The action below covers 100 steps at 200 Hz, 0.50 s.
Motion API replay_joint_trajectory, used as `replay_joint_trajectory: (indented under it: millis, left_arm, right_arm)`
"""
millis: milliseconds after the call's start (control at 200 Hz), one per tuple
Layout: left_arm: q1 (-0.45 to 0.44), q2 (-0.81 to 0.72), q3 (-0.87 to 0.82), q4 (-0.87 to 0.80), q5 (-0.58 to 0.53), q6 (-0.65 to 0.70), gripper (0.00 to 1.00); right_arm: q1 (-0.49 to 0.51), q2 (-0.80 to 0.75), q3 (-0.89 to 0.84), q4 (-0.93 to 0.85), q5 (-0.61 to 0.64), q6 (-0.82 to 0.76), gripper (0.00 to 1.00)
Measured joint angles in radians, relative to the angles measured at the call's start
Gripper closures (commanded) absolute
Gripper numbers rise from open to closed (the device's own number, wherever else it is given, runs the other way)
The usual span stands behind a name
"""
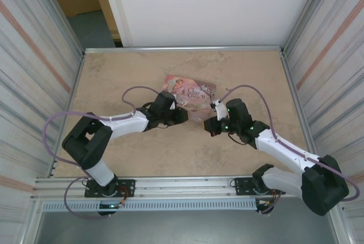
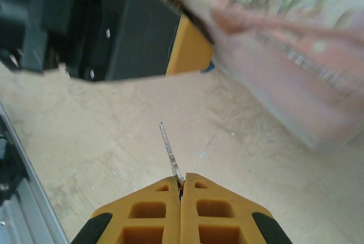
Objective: Unlock a padlock with a key
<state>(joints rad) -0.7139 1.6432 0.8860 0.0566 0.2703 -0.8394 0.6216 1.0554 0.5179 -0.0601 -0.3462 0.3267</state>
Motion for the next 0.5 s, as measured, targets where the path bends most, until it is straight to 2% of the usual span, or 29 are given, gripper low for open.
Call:
replay_joint_trajectory:
  millis: [271, 501]
  left_arm:
    - [0.008, 0.000, 0.008, -0.012, 0.060, -0.058, 0.92]
    - [0.008, 0.000, 0.010, -0.031, 0.079, -0.078, 0.93]
  right_arm:
    - [0.146, -0.016, -0.095, 0.071, 0.192, -0.006, 1.00]
    - [0.239, 0.047, -0.114, 0.182, 0.332, -0.024, 1.00]
